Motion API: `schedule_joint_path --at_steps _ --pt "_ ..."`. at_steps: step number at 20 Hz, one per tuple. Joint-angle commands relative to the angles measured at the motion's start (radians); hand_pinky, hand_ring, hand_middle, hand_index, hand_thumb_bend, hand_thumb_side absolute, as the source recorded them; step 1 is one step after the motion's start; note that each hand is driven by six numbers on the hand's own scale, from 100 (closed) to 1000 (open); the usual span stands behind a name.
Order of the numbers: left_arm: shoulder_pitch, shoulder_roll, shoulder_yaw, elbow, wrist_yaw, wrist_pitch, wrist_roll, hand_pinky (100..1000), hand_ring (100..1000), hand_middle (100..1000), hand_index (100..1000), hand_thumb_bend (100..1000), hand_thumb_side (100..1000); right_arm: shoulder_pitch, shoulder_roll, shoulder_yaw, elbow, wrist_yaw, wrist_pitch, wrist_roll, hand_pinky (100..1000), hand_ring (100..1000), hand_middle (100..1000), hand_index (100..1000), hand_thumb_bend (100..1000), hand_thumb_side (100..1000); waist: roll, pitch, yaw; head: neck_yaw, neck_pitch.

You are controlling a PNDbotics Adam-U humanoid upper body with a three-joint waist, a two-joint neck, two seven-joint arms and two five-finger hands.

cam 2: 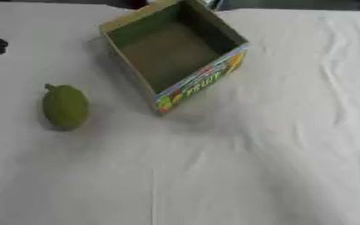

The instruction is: Pick up objects on the table and place them in the box.

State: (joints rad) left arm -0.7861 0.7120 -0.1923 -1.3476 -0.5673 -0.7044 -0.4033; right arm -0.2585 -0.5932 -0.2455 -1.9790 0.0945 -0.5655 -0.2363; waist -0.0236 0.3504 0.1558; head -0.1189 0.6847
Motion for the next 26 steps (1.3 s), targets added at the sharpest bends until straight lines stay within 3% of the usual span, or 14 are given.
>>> schedule_joint_path --at_steps 1,8,12,19,26 --pt "-0.029 0.001 -0.001 0.001 0.017 -0.019 -0.060 953 896 885 940 152 554 -0.006 -0.030 -0.006 -0.021 -0.005 -0.002 -0.002 866 761 717 824 100 476 0.004 -0.027 0.000 0.003 0.000" --pt "-0.068 -0.057 -0.018 0.013 0.028 -0.013 -0.133 963 905 899 950 222 672 -0.009 -0.028 -0.007 -0.021 -0.007 -0.002 -0.008 866 760 716 822 100 480 0.006 -0.028 -0.004 0.005 0.001" --pt "-0.076 -0.075 -0.027 0.018 0.032 -0.029 -0.180 985 922 902 951 343 863 -0.011 -0.027 -0.007 -0.021 -0.008 -0.002 -0.010 866 759 715 821 100 482 0.007 -0.027 -0.007 0.009 -0.002" --pt "-0.089 -0.085 -0.050 0.004 0.020 -0.074 -0.260 1000 945 902 968 394 876 -0.014 -0.029 -0.007 -0.021 -0.010 -0.001 -0.015 864 757 714 820 100 483 0.008 -0.027 -0.011 0.017 -0.008" --pt "-0.089 -0.094 -0.075 -0.019 0.082 -0.105 -0.413 999 946 907 980 367 870 -0.010 -0.037 -0.016 -0.021 -0.003 -0.002 -0.033 861 755 712 818 100 484 0.006 -0.028 -0.013 0.010 -0.010"
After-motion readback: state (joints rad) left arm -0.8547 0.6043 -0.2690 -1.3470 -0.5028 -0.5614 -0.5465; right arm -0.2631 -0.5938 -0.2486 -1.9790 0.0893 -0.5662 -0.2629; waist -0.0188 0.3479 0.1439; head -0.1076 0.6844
